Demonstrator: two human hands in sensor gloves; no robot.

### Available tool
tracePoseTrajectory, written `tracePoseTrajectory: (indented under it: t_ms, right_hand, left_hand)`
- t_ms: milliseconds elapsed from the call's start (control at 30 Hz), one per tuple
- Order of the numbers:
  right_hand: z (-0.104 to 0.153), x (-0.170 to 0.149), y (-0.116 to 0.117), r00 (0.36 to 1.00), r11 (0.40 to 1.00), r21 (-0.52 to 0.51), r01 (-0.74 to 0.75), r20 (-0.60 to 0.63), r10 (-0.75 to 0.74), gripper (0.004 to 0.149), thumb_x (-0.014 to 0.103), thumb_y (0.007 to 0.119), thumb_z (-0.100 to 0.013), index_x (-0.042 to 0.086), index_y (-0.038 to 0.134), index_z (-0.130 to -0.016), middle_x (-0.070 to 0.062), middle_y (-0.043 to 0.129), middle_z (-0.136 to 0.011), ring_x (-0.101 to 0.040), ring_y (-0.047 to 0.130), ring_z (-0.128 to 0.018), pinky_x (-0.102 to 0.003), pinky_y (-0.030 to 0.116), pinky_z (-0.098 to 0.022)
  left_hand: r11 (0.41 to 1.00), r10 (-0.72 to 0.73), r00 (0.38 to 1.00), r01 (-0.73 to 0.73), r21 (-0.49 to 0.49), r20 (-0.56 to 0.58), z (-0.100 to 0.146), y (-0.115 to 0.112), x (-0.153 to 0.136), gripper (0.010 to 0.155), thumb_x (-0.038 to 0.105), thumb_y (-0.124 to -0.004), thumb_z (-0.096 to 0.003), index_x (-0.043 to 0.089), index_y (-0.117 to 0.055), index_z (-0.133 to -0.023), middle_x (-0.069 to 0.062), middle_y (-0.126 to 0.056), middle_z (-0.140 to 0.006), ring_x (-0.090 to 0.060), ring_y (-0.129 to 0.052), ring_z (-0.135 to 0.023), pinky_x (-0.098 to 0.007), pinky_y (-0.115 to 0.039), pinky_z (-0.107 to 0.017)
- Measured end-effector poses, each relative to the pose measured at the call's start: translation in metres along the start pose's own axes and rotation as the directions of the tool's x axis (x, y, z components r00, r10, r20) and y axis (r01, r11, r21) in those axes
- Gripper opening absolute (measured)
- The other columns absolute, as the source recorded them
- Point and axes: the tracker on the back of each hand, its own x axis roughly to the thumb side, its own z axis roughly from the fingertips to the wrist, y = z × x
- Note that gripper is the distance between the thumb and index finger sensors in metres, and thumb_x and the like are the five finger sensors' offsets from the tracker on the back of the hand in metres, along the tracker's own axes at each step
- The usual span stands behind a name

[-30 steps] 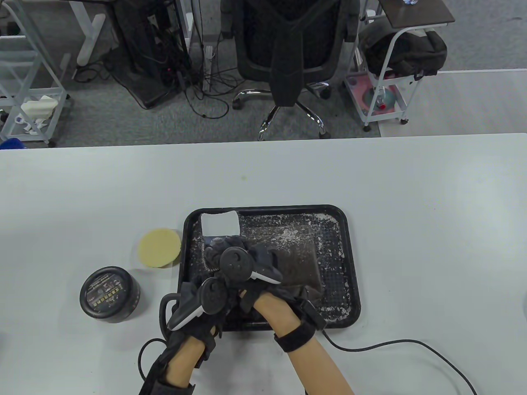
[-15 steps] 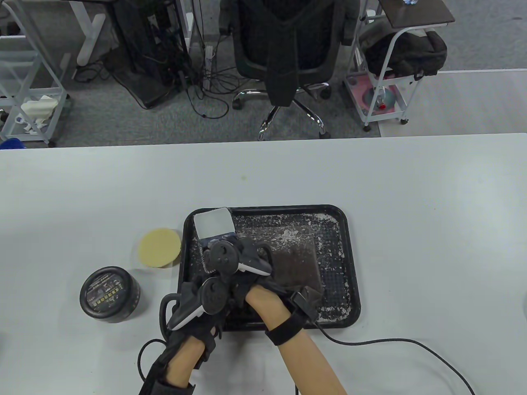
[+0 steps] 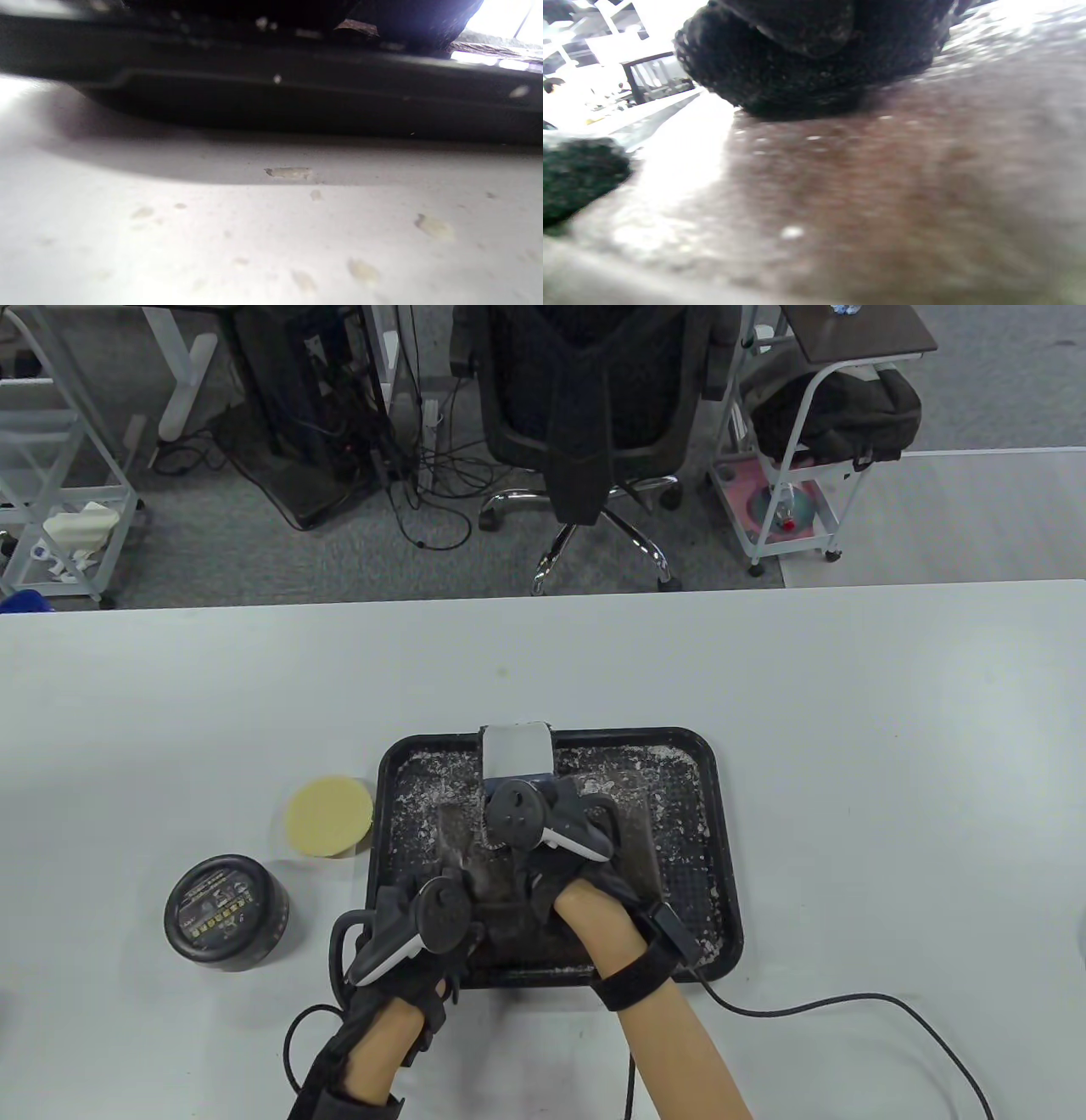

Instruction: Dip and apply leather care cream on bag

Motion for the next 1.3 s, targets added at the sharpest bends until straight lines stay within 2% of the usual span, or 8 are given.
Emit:
tracePoseTrajectory:
  t_ms: [300, 467, 633, 867, 1000, 1133, 1300]
  right_hand:
    - [0.016, -0.027, -0.017, 0.983, 0.991, -0.010, -0.133, -0.126, 0.131, 0.049, 0.004, 0.077, -0.049, 0.021, 0.078, -0.096, -0.019, 0.066, -0.106, -0.048, 0.059, -0.099, -0.063, 0.053, -0.070]
    - [0.028, -0.051, -0.024, 0.974, 0.994, -0.019, -0.109, -0.203, 0.103, 0.050, 0.004, 0.077, -0.049, 0.018, 0.074, -0.097, -0.024, 0.065, -0.104, -0.055, 0.063, -0.096, -0.067, 0.056, -0.066]
    - [0.039, -0.068, -0.021, 0.965, 0.994, -0.041, -0.106, -0.245, 0.093, 0.050, 0.003, 0.077, -0.049, 0.014, 0.072, -0.097, -0.030, 0.064, -0.101, -0.059, 0.066, -0.091, -0.069, 0.060, -0.063]
    - [0.040, -0.057, -0.016, 0.947, 0.974, -0.006, -0.227, -0.234, 0.219, 0.051, 0.004, 0.078, -0.048, 0.008, 0.069, -0.097, -0.038, 0.066, -0.094, -0.063, 0.076, -0.084, -0.070, 0.067, -0.057]
    - [0.040, -0.047, -0.014, 0.954, 0.972, -0.016, -0.236, -0.192, 0.229, 0.051, 0.004, 0.078, -0.047, 0.008, 0.069, -0.098, -0.038, 0.066, -0.094, -0.064, 0.075, -0.083, -0.070, 0.066, -0.057]
    - [0.039, -0.029, -0.008, 0.972, 0.981, -0.019, -0.191, -0.146, 0.187, 0.051, 0.004, 0.078, -0.048, 0.009, 0.070, -0.098, -0.037, 0.066, -0.095, -0.064, 0.074, -0.084, -0.070, 0.065, -0.058]
    - [0.033, -0.001, 0.000, 0.979, 0.983, -0.001, -0.185, -0.084, 0.184, 0.050, 0.005, 0.078, -0.048, 0.012, 0.073, -0.097, -0.034, 0.067, -0.097, -0.062, 0.071, -0.086, -0.069, 0.063, -0.059]
  left_hand:
    - [1.000, 0.000, 1.000, 0.000, -0.001, -0.003, 0.000, 0.000, 0.000, 0.071, 0.054, -0.071, -0.0490, 0.017, -0.053, -0.107, -0.021, -0.050, -0.109, -0.046, -0.060, -0.097, -0.047, -0.071, -0.062]
    - [1.000, 0.001, 1.000, -0.001, -0.002, -0.005, 0.000, 0.000, 0.000, 0.071, 0.054, -0.071, -0.0491, 0.018, -0.053, -0.107, -0.021, -0.051, -0.109, -0.046, -0.060, -0.098, -0.047, -0.071, -0.062]
    - [1.000, 0.002, 1.000, -0.002, -0.003, -0.003, -0.001, 0.000, 0.000, 0.072, 0.054, -0.071, -0.0492, 0.017, -0.053, -0.108, -0.021, -0.050, -0.109, -0.046, -0.059, -0.098, -0.047, -0.070, -0.063]
    - [1.000, 0.006, 1.000, -0.006, 0.018, 0.006, 0.000, -0.002, -0.001, 0.075, 0.054, -0.071, -0.0489, 0.014, -0.051, -0.109, -0.023, -0.051, -0.109, -0.047, -0.060, -0.097, -0.048, -0.070, -0.062]
    - [1.000, 0.001, 1.000, -0.001, 0.018, 0.004, 0.000, -0.001, -0.001, 0.078, 0.054, -0.071, -0.0488, 0.012, -0.046, -0.110, -0.023, -0.052, -0.109, -0.046, -0.061, -0.097, -0.047, -0.070, -0.063]
    - [1.000, 0.010, 1.000, -0.010, 0.020, 0.002, 0.000, -0.002, -0.001, 0.087, 0.053, -0.072, -0.0484, 0.006, -0.031, -0.109, -0.024, -0.052, -0.109, -0.047, -0.061, -0.097, -0.048, -0.070, -0.062]
    - [0.999, 0.017, 1.000, -0.017, 0.029, 0.003, 0.000, -0.003, -0.001, 0.090, 0.053, -0.073, -0.0481, 0.004, -0.027, -0.108, -0.024, -0.052, -0.109, -0.047, -0.061, -0.097, -0.048, -0.070, -0.062]
